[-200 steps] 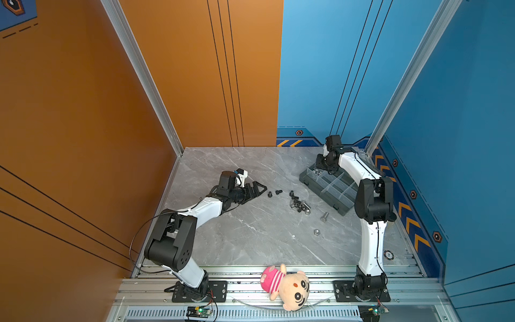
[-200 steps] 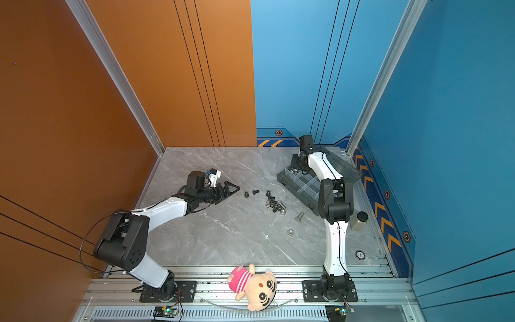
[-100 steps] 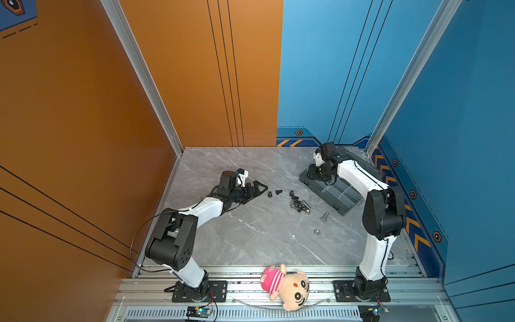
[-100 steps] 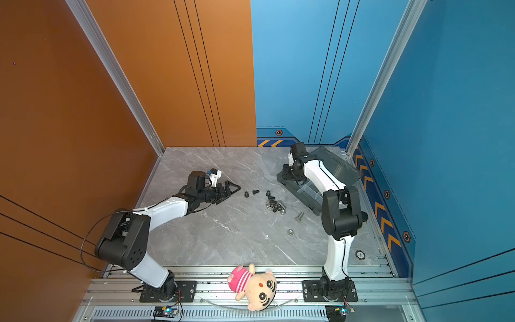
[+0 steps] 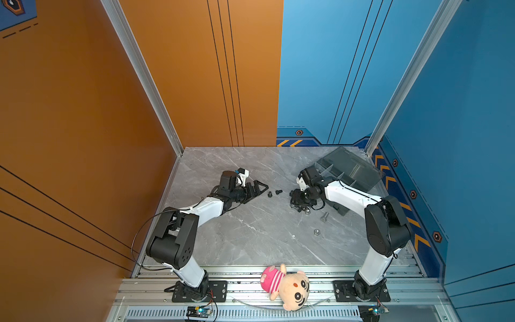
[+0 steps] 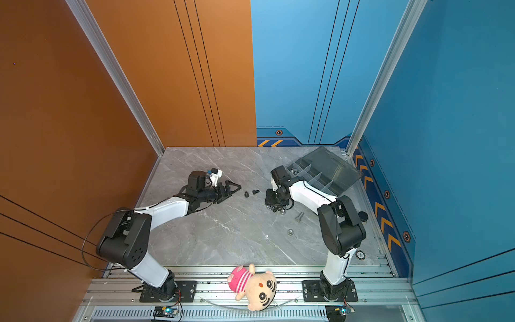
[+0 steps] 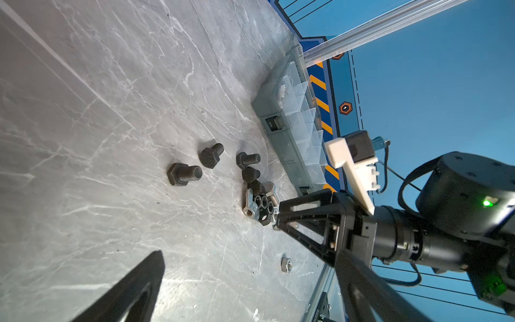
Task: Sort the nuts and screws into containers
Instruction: 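Move the right gripper back over the hardware pile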
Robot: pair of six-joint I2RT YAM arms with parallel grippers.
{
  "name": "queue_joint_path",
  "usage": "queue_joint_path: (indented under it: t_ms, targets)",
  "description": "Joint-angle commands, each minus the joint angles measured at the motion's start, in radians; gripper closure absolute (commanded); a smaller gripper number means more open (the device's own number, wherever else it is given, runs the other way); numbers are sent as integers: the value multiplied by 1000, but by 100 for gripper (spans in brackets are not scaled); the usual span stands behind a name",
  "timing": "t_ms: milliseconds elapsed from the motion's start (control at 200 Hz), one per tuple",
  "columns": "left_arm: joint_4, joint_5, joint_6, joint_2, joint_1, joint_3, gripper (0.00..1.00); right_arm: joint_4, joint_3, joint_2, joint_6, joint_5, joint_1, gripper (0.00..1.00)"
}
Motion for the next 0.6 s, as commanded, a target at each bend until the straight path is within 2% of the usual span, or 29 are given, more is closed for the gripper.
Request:
queue_joint_path:
  t_ms: [0,591]
  targets:
    - [18,26,-2,13,-2,-9,2,71,-17,9,54,-2,12,52]
    - [20,24,-3,19,5,-7,2,3,57,82,-27,48,26,53]
